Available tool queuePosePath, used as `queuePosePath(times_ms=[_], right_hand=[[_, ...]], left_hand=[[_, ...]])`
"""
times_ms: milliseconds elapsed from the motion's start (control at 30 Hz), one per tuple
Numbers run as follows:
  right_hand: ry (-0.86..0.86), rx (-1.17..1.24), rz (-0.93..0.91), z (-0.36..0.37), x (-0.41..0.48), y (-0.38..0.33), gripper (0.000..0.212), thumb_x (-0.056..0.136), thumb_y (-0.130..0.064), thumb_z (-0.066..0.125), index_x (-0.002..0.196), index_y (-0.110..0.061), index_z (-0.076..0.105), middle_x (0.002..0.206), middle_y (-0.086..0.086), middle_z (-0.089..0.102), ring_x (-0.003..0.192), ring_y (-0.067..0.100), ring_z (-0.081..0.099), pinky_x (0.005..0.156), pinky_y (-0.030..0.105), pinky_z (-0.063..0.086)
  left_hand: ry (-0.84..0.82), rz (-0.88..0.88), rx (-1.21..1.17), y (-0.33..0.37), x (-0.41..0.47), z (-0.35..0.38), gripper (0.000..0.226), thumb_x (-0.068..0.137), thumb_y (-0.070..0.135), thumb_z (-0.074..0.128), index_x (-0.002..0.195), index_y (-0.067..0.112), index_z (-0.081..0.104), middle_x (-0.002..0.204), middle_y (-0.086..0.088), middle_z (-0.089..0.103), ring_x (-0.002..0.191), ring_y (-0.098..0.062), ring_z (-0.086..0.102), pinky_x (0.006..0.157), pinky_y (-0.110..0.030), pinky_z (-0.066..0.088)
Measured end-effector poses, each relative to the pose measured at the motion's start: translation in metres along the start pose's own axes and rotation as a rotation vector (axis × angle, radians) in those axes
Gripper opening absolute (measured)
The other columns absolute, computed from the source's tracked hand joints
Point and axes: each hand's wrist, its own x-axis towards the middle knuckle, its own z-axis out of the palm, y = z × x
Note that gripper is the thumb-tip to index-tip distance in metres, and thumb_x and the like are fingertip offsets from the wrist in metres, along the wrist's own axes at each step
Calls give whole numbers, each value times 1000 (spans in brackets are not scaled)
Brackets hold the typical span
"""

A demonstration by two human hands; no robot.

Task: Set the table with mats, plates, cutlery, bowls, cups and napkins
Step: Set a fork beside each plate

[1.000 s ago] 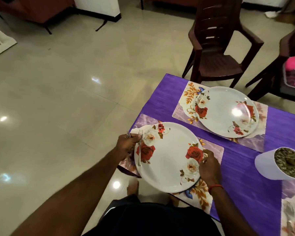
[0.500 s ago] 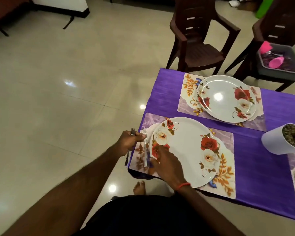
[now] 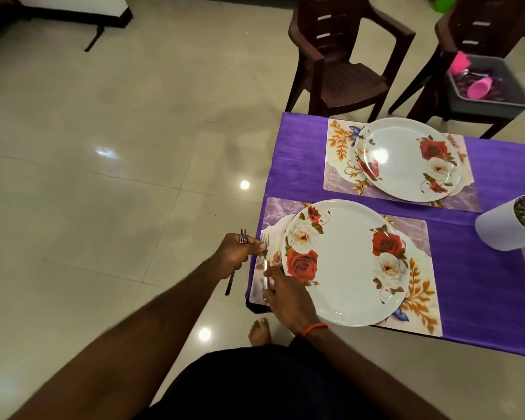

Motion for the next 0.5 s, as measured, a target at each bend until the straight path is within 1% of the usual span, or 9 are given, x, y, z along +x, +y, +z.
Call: queuePosePath(times_ms=[67,133,233,267,300,367,400,433,500], right_hand=[[6,-9,0,1,2,-2,41,99,-27,58,137,-26,46,123,2,68,104,23,68,85,35,58],[7,-38,-21,2,3,-4,45,98,-26,59,140,-26,45,130,2,64,109,24,66,87,35,56],[20,-182,-78,4,6,-5,46,97,-24,60,141,-21,46,133,5,62,109,26,66,84,37,57],[22,-229,-93,6,7,-5,47,96,-22,61,141,-19,46,132,6,63,109,27,66,83,38,58],[24,-262,-104,7,8,-4,47,96,-22,61,140,-18,46,131,7,63,108,28,67,83,39,58],[32,-290,-118,9,9,-3,46,96,-21,63,140,-15,49,130,8,64,107,28,68,83,40,60],[37,-298,-124,10,10,-2,46,95,-21,65,138,-14,52,128,9,66,106,29,68,83,41,60],[43,-306,-133,11,10,-1,47,92,-22,68,136,-12,55,126,11,67,103,30,70,82,42,60],[51,-328,-148,13,10,1,49,87,-21,76,131,-9,60,119,13,70,98,32,71,79,42,61]], left_hand=[[1,17,27,2,3,4,20,85,15,81,98,0,77,72,-3,70,38,-3,50,39,-18,36],[2,41,57,3,7,7,17,87,12,79,98,-1,75,72,0,68,39,-1,55,39,-13,40],[3,69,91,2,14,9,19,86,12,80,100,0,75,76,2,69,44,2,59,46,-9,44],[2,79,99,1,17,8,20,85,13,81,100,1,75,77,2,70,46,2,61,50,-11,47],[-2,89,112,1,19,8,22,84,14,82,100,1,76,79,2,71,52,0,64,58,-15,52],[1,115,149,-2,23,7,25,81,18,85,100,5,78,89,-1,75,74,-8,71,80,-29,57],[3,128,172,-3,24,7,26,80,21,85,100,6,79,94,-3,76,85,-15,72,86,-33,57],[3,139,196,-3,24,7,27,79,23,86,100,7,79,98,-3,77,90,-19,72,89,-35,58],[5,147,233,-4,26,6,31,78,27,87,101,7,80,101,-4,77,91,-19,72,87,-33,58]])
